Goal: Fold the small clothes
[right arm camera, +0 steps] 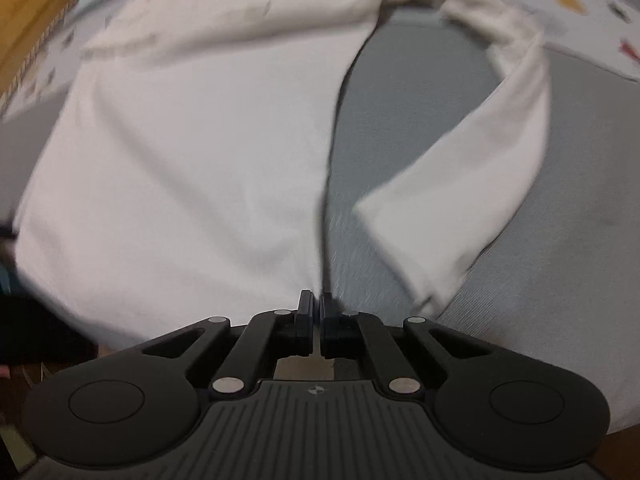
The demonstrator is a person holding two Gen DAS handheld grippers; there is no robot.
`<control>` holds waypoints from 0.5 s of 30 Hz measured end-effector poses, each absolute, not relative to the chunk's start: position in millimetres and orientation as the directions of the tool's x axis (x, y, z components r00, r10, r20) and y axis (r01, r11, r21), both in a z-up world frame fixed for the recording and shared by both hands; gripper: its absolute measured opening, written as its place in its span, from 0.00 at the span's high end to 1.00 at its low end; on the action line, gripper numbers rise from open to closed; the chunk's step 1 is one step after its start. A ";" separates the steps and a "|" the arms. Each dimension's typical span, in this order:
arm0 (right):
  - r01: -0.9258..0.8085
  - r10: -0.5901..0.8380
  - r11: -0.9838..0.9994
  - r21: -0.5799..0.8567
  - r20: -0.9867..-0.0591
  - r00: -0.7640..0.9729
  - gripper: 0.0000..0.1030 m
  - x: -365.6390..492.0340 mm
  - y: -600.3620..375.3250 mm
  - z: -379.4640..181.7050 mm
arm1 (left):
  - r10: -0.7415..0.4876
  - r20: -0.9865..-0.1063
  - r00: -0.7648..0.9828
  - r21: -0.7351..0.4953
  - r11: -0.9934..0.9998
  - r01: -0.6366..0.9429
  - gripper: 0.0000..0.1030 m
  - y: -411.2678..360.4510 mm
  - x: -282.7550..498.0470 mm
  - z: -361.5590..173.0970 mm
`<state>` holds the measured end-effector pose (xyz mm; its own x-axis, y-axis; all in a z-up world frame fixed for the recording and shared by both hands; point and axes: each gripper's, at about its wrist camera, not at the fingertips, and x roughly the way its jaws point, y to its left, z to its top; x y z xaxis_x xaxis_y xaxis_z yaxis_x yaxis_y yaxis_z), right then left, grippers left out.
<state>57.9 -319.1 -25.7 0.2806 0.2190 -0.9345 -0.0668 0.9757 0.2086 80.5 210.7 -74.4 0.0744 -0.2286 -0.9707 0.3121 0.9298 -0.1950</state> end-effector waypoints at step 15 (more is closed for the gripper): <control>-0.096 0.241 0.970 0.222 -0.924 0.298 0.77 58.4 -316.2 -27.5 | -0.244 -0.949 0.199 -0.162 0.920 0.357 0.82 191.3 90.4 -46.6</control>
<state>58.4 -316.2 -27.5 0.2982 0.2413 -0.9235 -0.0964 0.9702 0.2224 90.4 191.3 -46.6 0.1990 -0.2440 -0.9491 0.3573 0.9199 -0.1615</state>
